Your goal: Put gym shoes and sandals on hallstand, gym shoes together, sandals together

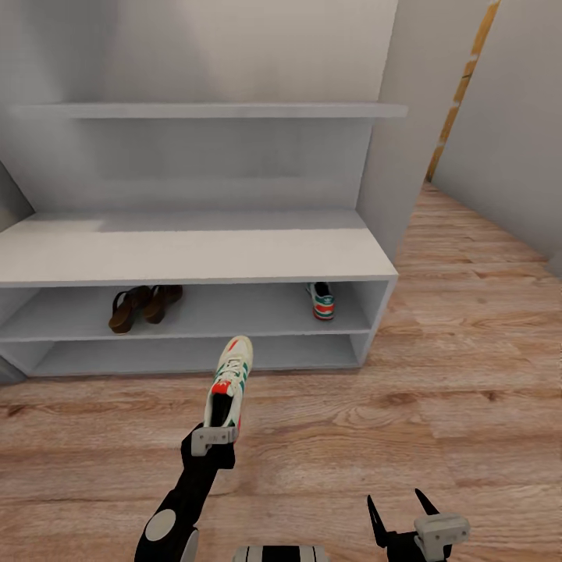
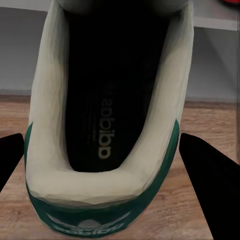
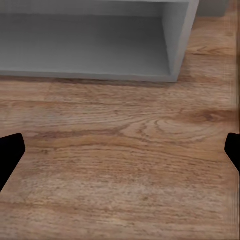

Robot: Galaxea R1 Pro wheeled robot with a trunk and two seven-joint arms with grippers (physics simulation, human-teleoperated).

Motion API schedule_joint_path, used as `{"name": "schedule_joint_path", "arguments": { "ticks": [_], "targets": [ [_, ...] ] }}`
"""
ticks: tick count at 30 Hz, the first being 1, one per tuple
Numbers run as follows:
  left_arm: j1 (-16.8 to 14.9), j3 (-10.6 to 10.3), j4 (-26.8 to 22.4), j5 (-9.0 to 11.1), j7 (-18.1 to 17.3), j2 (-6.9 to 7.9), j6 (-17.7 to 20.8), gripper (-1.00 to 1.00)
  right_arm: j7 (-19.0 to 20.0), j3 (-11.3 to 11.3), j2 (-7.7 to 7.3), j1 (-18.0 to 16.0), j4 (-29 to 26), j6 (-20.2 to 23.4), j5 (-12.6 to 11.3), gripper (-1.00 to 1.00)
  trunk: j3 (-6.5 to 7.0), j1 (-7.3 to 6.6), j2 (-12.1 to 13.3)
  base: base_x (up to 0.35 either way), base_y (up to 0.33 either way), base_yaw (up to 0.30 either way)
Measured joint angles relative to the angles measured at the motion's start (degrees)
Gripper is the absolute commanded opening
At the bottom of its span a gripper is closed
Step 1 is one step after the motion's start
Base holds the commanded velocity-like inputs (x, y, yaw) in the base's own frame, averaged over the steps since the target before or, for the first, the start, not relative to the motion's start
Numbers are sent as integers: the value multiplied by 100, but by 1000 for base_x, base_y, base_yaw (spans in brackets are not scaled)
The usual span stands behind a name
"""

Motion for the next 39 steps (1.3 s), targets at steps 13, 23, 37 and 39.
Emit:
{"name": "schedule_joint_path", "arguments": {
  "ticks": [13, 23, 37, 39],
  "targets": [
    [-3, 0, 0, -3, 1, -1, -18, -100, 5, 7, 0, 0, -3, -9, 0, 100, 0, 0, 0, 0, -88, 1],
    [-3, 0, 0, -7, -1, -1, -22, -100, -19, -16, 11, -5, -15, 7, -6, 100, 0, 0, 0, 0, -160, 0],
    [-3, 0, 0, -9, -4, -1, -22, -100, -25, -44, 15, -25, 29, -26, -4, 100, 0, 0, 0, 0, -44, 0],
    [-3, 0, 0, -9, -4, -1, -22, -100, -20, -51, 12, -35, 36, -26, -1, 100, 0, 0, 0, 0, -10, 0]
  ]
}}
